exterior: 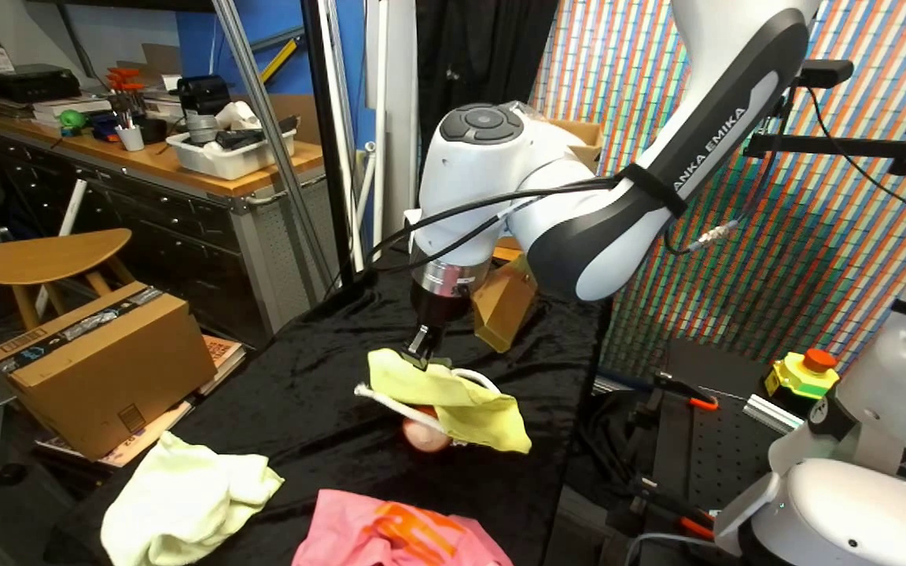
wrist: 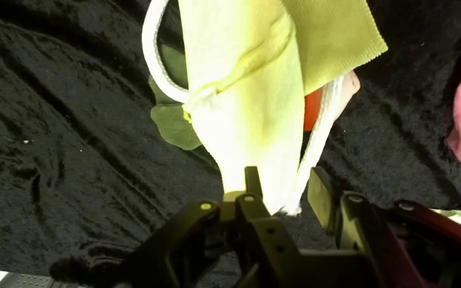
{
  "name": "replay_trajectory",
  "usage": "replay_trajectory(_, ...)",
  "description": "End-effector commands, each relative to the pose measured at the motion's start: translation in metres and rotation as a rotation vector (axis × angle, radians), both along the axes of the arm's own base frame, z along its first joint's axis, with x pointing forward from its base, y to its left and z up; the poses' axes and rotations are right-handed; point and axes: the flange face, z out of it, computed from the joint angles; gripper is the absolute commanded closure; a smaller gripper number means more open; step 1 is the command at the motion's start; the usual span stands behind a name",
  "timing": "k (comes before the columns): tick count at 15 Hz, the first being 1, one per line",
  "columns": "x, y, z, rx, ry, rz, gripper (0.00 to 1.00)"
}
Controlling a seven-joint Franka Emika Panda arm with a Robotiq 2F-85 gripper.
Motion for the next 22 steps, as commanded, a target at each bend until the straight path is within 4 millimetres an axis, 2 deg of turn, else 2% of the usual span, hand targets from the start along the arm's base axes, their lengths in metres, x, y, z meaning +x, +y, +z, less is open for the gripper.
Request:
replay_trajectory(1, 0.012, 0.011, -0.003, -0.017, 0.014, 0.023, 0.31)
replay_trajectory(5, 0.018, 0.019, -0.002, -0.028, 0.019, 0.052, 0.02)
replay_trajectory(6, 0.019, 0.023, 0.000, -0.029, 0.021, 0.069, 0.00)
replay_trajectory(11, 0.028, 0.056, 0.010, -0.049, 0.073, 0.228, 0.00)
replay_trajectory(15, 0.042, 0.098, 0.016, -0.091, 0.141, 0.350, 0.00)
replay_trajectory(22, 0.090, 0.176, 0.011, -0.100, 0.160, 0.397, 0.00)
